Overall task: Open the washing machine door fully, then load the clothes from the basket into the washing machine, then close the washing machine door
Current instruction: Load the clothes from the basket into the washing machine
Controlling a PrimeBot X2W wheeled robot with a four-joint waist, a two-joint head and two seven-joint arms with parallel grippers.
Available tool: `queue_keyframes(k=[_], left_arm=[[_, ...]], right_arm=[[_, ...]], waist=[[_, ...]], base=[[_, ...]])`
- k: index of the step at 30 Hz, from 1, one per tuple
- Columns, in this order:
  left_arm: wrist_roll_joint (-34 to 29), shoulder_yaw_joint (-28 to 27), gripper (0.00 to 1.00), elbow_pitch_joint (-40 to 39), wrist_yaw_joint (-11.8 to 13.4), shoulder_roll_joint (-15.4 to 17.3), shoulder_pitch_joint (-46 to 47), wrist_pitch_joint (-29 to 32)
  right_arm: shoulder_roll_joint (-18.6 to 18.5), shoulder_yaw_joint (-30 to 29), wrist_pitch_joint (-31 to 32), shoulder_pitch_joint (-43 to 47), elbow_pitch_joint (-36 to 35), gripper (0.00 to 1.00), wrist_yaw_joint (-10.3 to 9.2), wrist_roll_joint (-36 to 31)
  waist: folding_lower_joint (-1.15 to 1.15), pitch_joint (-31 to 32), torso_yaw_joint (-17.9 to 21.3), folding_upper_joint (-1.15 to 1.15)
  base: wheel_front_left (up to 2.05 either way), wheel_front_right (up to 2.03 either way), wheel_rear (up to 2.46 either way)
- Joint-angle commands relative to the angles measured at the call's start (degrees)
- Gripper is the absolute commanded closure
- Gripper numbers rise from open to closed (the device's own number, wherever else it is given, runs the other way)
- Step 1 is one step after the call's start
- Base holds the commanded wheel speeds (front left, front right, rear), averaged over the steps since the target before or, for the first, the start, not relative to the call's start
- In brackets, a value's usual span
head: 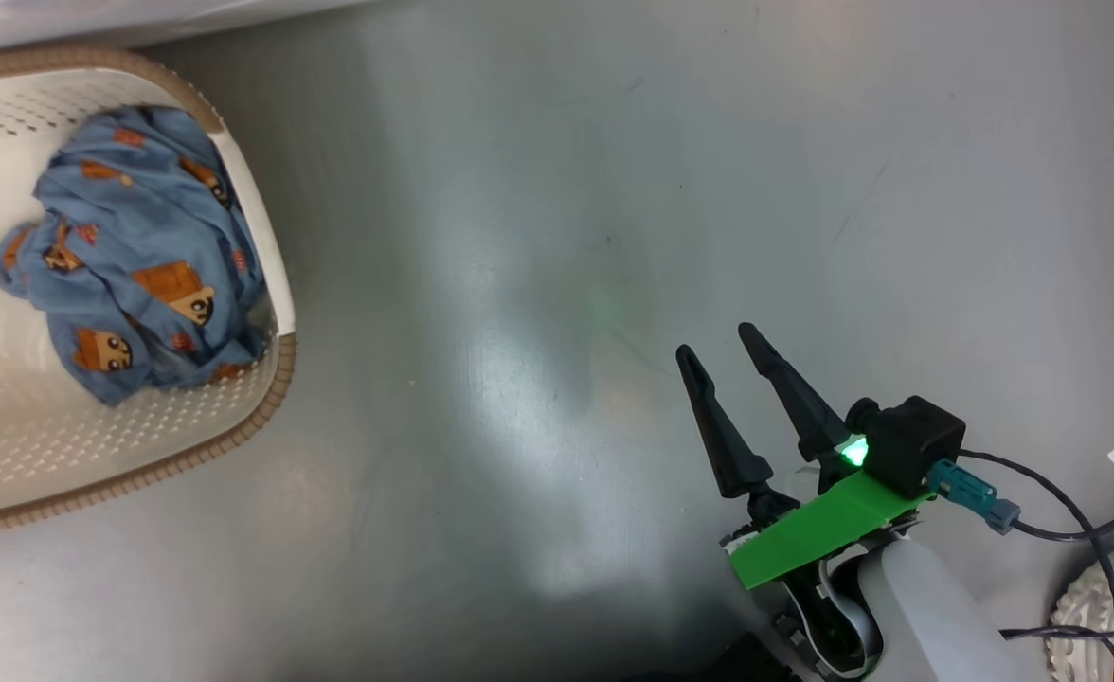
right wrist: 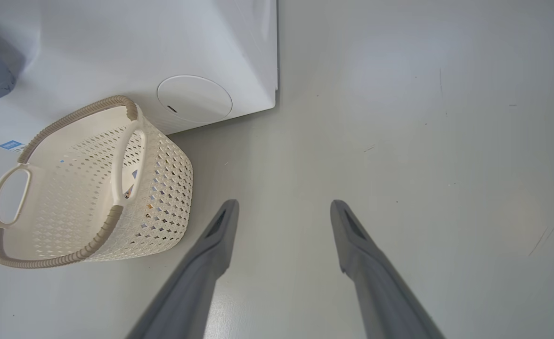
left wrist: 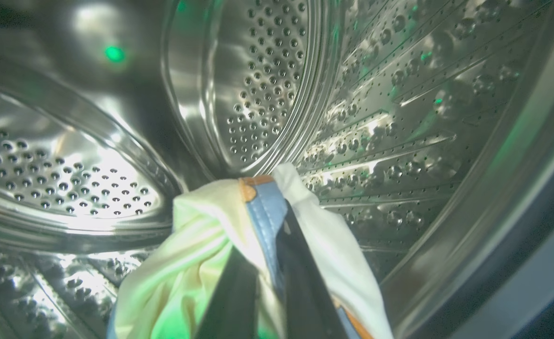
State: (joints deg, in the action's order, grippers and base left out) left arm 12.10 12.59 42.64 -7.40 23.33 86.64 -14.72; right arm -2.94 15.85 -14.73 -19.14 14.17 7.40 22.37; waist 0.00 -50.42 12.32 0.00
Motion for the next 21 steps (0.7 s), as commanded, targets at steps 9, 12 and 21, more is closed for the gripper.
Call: queue_keyframes(k=[9,12,21], left_arm=[[2.04,-0.71,0.00,10.50,0.62,0.15,1.32,0.75],[2.09,-0.38,0.00,12.06,0.93,-0.54,1.70,0.54],[3.62,-0.98,0.00,11.82,1.44,-3.51,-0.27,-0.21]], right_arm=[[0.06,0.54,-0.27,1.15,0.21,0.00,0.09,-0.25],[0.06,0.04,-0.27,0.98,0.36,0.00,0.09,-0.48],[0.06,-2.18,-0.27,0.49,0.73,0.00,0.09,-1.68]], waist=[[0.00,2.42,-1.52,0.00],[0.00,3.11,-2.05,0.00],[0.00,5.06,-4.67,0.00]], base=[[0.00,0.00,0.00],[0.00,0.00,0.00],[0.00,0.00,0.00]])
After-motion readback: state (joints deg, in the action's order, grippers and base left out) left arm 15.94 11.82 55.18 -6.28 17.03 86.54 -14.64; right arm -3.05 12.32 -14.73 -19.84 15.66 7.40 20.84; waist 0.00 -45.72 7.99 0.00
